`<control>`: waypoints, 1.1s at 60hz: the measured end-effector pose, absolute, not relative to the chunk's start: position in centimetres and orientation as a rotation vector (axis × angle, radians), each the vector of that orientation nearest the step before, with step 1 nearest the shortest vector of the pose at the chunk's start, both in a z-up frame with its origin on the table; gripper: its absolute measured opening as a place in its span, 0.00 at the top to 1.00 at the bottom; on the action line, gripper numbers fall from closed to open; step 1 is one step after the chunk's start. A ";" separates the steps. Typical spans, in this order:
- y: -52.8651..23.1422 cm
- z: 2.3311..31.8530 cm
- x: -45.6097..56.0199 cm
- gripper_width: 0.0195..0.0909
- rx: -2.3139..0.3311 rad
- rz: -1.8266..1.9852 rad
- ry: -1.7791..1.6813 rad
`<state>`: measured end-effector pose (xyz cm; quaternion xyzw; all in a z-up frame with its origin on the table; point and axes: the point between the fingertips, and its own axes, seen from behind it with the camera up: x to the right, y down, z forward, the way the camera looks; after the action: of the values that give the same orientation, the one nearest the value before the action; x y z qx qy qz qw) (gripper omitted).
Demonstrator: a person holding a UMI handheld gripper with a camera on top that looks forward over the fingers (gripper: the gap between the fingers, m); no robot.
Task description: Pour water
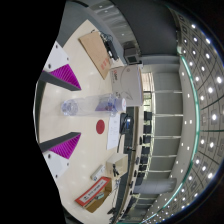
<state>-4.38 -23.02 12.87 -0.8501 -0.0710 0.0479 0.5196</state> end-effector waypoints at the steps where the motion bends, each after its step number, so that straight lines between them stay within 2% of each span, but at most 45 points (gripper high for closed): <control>1: -22.4 12.5 -4.9 0.08 -2.030 0.115 -0.168; 13: -15.4 9.5 -7.0 0.10 -1.945 0.035 -0.094; 16: -14.3 8.8 -7.1 0.20 -1.941 0.028 -0.071; 22: -12.7 7.5 -7.2 0.55 -1.942 0.025 -0.034; 28: -12.6 7.8 -7.0 0.59 -1.929 0.034 -0.003; 33: -12.7 7.7 -6.6 0.68 -1.935 0.008 0.006; 39: -13.0 8.7 -5.4 0.79 -1.933 -0.038 0.028; 45: -12.7 9.9 -4.3 0.81 -1.958 -0.100 0.005; 46: -12.5 10.0 -3.9 0.87 -1.960 -0.116 -0.005; 66: -3.9 18.0 2.3 0.87 -1.896 -0.491 -0.185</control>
<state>2.34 -3.93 17.99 -0.8024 -0.0785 -0.2076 0.5539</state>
